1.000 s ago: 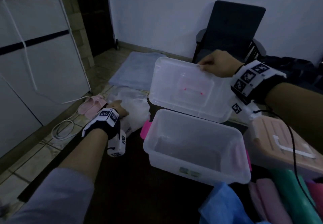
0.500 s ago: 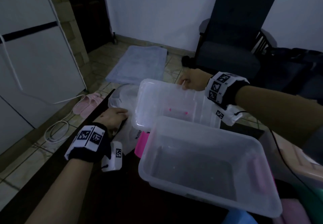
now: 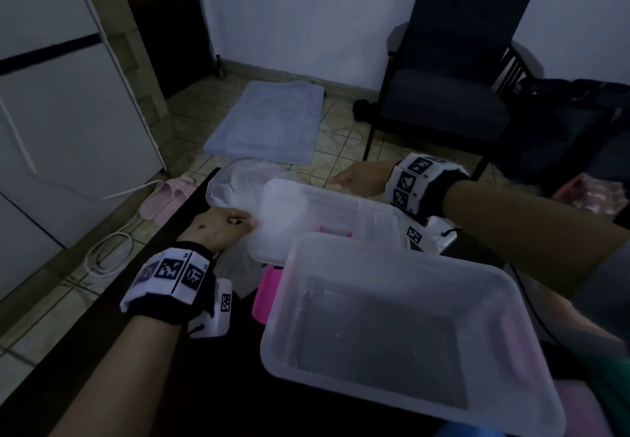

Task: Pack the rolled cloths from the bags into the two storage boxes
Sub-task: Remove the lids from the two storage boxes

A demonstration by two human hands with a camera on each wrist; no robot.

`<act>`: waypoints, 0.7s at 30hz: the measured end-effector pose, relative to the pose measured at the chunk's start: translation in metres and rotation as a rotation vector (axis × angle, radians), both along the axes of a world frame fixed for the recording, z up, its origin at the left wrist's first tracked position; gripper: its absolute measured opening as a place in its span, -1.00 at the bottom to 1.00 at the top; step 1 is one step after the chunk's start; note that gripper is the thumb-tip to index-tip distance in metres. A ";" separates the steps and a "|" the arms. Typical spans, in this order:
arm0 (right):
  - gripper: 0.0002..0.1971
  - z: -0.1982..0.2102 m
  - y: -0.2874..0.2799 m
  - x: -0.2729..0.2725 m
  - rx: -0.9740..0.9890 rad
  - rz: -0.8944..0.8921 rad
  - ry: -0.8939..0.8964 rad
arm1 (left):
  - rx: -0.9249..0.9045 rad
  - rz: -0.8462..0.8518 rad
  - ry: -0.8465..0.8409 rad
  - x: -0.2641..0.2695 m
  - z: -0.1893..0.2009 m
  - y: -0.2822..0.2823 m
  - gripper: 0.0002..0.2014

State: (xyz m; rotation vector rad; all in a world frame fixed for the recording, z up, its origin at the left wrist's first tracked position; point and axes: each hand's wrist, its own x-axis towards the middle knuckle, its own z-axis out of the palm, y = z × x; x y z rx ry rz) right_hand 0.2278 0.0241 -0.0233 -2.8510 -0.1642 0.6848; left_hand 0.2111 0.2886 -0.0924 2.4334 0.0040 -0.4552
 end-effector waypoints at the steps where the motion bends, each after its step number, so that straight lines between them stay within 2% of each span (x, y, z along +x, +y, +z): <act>1: -0.57 0.005 -0.003 -0.001 -0.003 -0.013 -0.034 | 0.036 -0.012 -0.005 -0.001 0.002 -0.001 -0.54; 4: -0.53 0.033 -0.018 -0.008 0.049 -0.067 -0.096 | 0.146 -0.047 -0.013 -0.002 0.012 -0.005 -0.48; 9: -0.65 0.095 -0.051 -0.036 0.177 -0.142 -0.339 | 0.243 -0.084 0.029 -0.010 0.032 -0.010 -0.34; 12: -0.70 0.134 -0.073 -0.065 0.220 -0.199 -0.413 | 0.365 -0.104 -0.020 -0.019 0.050 -0.012 -0.29; 16: -0.75 0.187 -0.106 -0.114 0.195 -0.299 -0.460 | 0.407 -0.121 -0.071 -0.026 0.095 -0.019 -0.39; 21: -0.86 0.229 -0.158 -0.206 0.113 -0.505 -0.428 | 0.394 -0.209 -0.268 -0.037 0.173 -0.060 -0.57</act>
